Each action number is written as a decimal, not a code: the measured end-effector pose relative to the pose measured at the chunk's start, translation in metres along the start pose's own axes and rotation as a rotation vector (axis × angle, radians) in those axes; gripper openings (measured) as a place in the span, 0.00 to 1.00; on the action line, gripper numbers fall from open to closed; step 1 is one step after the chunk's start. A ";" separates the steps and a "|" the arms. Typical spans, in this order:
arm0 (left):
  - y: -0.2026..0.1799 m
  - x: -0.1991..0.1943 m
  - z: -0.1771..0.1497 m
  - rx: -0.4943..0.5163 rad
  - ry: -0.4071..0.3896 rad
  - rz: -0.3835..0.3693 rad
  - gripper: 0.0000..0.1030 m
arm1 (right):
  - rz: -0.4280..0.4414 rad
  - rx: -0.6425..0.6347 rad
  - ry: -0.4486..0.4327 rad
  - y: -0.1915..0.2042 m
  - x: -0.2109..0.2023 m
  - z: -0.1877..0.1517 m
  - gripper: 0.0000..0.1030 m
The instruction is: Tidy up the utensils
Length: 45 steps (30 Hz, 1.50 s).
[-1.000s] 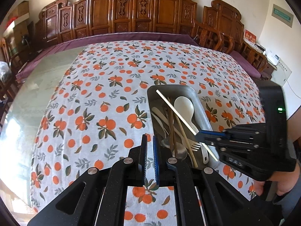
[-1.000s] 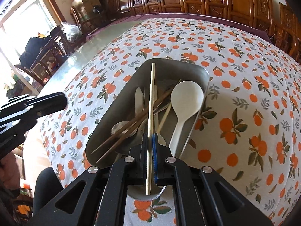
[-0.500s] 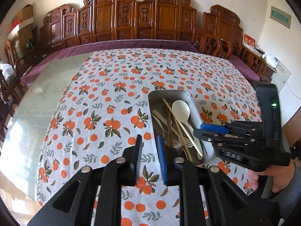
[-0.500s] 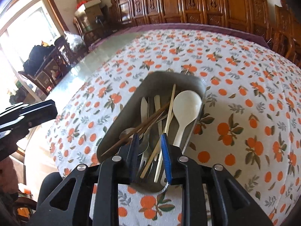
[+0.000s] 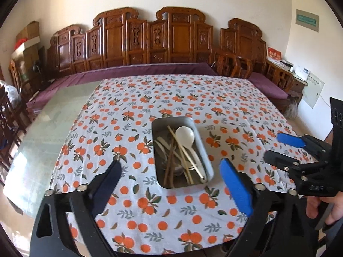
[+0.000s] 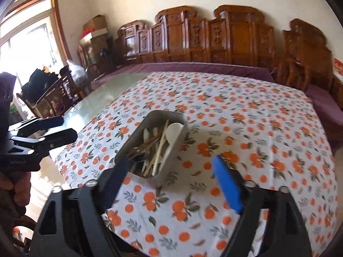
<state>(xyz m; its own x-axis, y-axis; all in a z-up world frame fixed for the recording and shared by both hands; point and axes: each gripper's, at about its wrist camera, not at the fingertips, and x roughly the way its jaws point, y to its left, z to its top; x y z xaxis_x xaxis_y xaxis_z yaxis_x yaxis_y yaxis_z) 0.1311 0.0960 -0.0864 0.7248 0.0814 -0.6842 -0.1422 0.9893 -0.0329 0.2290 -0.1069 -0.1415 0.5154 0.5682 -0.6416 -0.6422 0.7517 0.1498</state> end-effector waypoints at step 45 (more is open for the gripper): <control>-0.083 -0.162 0.002 0.062 -0.308 -0.081 0.92 | -0.065 -0.020 -0.350 0.018 -0.216 -0.009 0.97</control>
<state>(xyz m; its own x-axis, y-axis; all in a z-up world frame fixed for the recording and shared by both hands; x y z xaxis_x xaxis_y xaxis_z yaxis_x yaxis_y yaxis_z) 0.0267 0.0012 0.0289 0.9031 0.0261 -0.4285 -0.0417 0.9988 -0.0272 0.1012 -0.2191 -0.0073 0.7168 0.6020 -0.3519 -0.6105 0.7856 0.1002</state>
